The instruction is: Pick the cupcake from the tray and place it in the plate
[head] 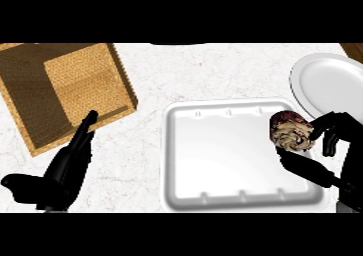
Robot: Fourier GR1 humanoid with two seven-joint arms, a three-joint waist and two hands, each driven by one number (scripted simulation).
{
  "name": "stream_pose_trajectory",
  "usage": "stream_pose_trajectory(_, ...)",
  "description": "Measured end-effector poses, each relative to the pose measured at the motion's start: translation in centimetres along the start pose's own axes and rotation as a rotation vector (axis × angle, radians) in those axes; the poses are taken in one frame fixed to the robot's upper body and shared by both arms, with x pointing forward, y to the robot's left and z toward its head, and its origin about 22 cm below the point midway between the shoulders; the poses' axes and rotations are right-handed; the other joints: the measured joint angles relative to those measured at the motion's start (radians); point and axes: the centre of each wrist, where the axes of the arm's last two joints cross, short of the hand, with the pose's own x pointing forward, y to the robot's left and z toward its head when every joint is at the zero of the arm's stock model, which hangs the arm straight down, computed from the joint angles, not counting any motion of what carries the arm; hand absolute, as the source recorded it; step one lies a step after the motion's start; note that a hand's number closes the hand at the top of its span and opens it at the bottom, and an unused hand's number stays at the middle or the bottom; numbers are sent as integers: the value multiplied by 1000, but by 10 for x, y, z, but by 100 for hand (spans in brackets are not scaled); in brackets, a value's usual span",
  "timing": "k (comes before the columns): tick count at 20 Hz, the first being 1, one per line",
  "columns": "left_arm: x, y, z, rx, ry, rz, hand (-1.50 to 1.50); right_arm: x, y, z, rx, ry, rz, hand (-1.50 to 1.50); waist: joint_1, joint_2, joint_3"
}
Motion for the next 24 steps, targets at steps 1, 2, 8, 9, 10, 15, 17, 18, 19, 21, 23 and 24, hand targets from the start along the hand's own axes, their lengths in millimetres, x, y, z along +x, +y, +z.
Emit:
stream_pose_trajectory(1,2,0,-2,-2,3,0,0,-6,-2,-6,-19,2,5,150,3,1,0)
stream_pose_trajectory(2,1,-2,-2,-3,0,0,0,-13,-4,-14,-42,3,17,150,8,2,-1)
stream_pose_trajectory(8,0,-8,-1,-35,-6,-15,0,-52,-21,-56,-176,40,57,150,31,10,-1)
stream_pose_trajectory(9,1,-9,-2,-39,-5,-15,0,-59,-24,-63,-189,46,61,150,36,11,0)
stream_pose_trajectory(10,1,-11,-1,-45,-5,-14,0,-64,-28,-71,-200,51,65,150,40,12,0)
stream_pose_trajectory(15,1,-15,-3,-71,-9,-16,0,-92,-43,-100,-231,63,77,150,55,16,-1)
stream_pose_trajectory(17,2,-16,-4,-77,-9,-15,0,-103,-47,-109,-236,66,78,150,59,17,-1)
stream_pose_trajectory(18,2,-17,-4,-80,-10,-14,0,-108,-51,-114,-240,68,78,150,61,18,-1)
stream_pose_trajectory(19,3,-17,-5,-84,-10,-13,0,-112,-55,-119,-242,68,77,150,63,19,-1)
stream_pose_trajectory(21,5,-20,-6,-96,-11,-14,0,-128,-59,-125,-208,136,102,-150,74,24,-3)
stream_pose_trajectory(23,6,-24,-6,-109,-17,-13,0,-146,-64,-127,-145,190,166,-150,87,31,-4)
stream_pose_trajectory(24,6,-25,-6,-116,-20,-13,0,-154,-64,-126,-109,213,182,-150,92,33,-4)
